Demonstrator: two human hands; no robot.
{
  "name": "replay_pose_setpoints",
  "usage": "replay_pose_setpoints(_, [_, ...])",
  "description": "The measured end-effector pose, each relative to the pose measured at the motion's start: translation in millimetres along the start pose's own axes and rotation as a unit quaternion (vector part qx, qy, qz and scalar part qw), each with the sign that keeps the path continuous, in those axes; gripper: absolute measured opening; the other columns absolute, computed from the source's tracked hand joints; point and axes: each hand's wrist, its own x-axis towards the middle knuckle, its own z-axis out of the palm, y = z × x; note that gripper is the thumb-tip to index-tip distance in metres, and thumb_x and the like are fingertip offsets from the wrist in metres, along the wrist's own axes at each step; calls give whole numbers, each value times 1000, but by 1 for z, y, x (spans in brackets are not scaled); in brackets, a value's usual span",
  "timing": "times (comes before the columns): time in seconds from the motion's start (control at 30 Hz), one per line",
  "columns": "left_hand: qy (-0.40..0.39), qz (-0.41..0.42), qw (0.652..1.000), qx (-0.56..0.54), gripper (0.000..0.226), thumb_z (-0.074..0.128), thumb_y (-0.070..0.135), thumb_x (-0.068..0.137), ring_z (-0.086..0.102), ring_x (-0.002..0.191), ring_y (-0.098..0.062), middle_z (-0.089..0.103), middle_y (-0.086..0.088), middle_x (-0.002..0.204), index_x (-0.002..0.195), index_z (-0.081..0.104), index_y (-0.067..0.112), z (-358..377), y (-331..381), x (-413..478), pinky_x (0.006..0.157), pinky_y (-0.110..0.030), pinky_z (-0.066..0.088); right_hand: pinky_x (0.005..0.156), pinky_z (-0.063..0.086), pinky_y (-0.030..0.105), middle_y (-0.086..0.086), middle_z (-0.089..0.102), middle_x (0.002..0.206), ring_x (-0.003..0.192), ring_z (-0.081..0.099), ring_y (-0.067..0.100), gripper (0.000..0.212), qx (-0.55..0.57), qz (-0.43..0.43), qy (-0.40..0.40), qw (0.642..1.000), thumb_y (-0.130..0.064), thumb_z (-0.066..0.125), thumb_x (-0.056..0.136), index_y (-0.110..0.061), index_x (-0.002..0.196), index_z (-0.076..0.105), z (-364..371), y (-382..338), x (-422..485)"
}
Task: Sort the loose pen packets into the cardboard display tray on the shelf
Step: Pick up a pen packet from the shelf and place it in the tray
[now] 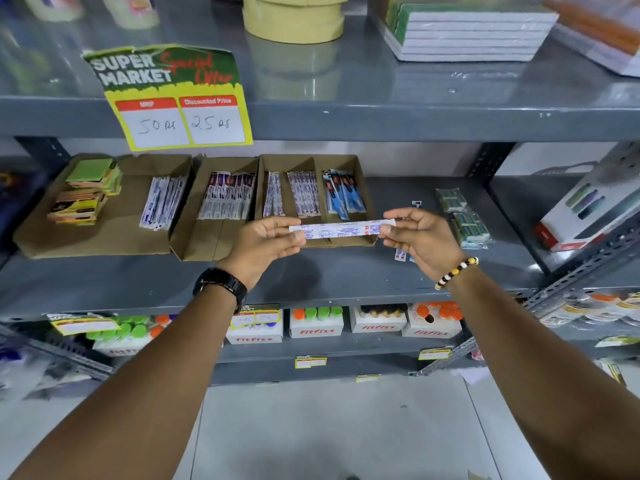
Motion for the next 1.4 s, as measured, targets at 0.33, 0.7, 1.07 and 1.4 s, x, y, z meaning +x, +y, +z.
replay_pose_setpoints(0.33, [21, -9, 1000, -11, 31, 78, 3, 79, 74, 98, -26, 75, -18, 105, 109, 71, 6, -3, 9, -9, 79, -27, 58, 77, 57, 27, 12, 75, 100, 92, 71, 22, 31, -7, 10, -21, 1000, -1, 73, 81, -15, 108, 69, 5, -2, -6])
replay_pose_setpoints(0.7, [101, 52, 979, 170, 39, 74, 26, 89, 66, 110, -15, 73, 2, 112, 126, 63, 18, -8, -26, -8, 97, -28, 50, 79, 57, 28, 15, 74, 104, 99, 71, 25, 38, 20, 31, 6, 999, 2, 71, 82, -9, 118, 66, 7, 5, 0])
replay_pose_setpoints(1.07, [30, 181, 720, 669, 79, 32, 61, 97, 1, 154, -30, 12, -11, 166, 156, 19, 11, -24, -128, -4, 122, -57, 6, 80, 60, 38, 21, 70, 90, 85, 71, 32, 15, 160, 74, 192, 965, 14, 67, 79, 0, 77, 65, 81, 34, 39])
replay_pose_setpoints(1.4, [5, 203, 699, 686, 76, 42, 54, 95, 17, 151, -36, 26, -12, 163, 154, 27, 9, -25, -131, 0, 118, -62, 15, 92, 54, 50, 25, 71, 97, 94, 69, 37, 32, 70, 128, 116, 982, -20, 76, 80, 4, 99, 67, 168, 37, 110])
